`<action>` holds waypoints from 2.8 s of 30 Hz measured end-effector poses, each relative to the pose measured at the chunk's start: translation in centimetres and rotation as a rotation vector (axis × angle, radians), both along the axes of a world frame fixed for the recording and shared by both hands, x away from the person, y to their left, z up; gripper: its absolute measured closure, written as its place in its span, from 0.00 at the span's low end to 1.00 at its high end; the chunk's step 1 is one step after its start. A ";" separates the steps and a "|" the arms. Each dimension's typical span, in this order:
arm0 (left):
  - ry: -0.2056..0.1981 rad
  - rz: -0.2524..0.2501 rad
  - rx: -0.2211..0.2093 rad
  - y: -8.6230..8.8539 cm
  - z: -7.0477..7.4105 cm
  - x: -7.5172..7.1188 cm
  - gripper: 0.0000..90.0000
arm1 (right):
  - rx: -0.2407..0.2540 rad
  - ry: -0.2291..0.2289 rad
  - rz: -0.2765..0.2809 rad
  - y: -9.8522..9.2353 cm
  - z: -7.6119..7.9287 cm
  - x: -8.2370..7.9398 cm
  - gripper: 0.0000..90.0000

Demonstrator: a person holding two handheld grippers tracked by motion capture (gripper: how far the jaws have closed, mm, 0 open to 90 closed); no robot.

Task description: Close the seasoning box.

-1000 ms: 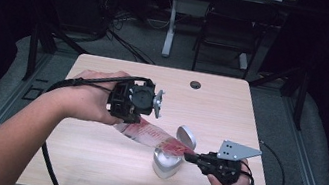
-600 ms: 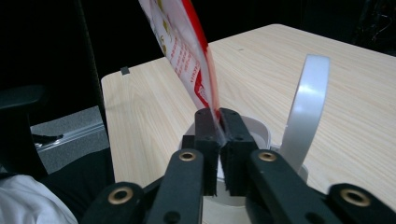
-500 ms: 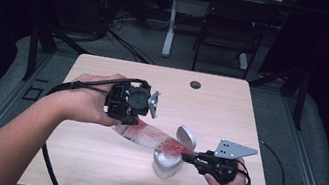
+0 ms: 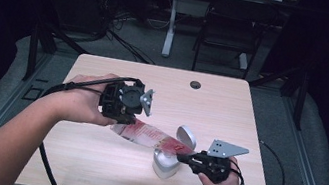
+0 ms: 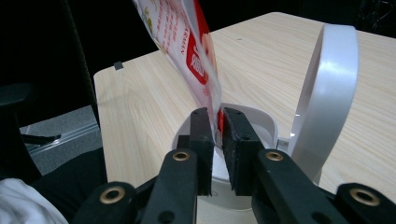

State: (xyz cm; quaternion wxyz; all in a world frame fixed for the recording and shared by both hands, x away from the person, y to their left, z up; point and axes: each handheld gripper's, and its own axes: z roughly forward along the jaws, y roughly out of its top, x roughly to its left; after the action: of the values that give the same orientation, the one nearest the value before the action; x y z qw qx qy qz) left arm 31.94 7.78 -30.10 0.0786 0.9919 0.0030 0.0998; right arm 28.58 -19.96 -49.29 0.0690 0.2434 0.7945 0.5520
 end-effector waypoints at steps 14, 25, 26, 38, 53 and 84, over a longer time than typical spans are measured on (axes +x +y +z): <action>0.001 0.015 -0.016 0.9 -0.4 -0.1 0.97 | -0.039 -0.036 -0.030 0.5 0.6 -0.4 1.00; 0.020 0.036 -0.073 3.0 -1.9 0.2 0.96 | -0.065 -0.066 -0.034 0.8 1.4 -0.6 1.00; 0.024 0.037 -0.077 3.2 -2.2 0.3 0.96 | -0.067 -0.067 -0.032 0.8 1.5 -0.6 1.00; 0.028 0.051 -0.086 4.1 -3.7 0.5 0.95 | -0.054 -0.078 -0.038 0.8 1.9 -0.5 1.00; 0.044 0.081 -0.102 5.4 -6.1 0.7 0.95 | -0.039 -0.085 -0.035 1.2 2.8 -0.2 1.00; 0.088 0.208 -0.279 9.8 -13.1 1.0 0.95 | -0.214 -0.141 0.019 5.3 6.8 1.2 1.00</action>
State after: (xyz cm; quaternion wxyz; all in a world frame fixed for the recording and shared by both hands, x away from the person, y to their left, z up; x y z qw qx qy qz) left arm 32.91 17.54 -43.21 0.2044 0.9691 0.1230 0.0624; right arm 29.74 -14.62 -42.54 0.1449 0.1878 0.8443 0.4805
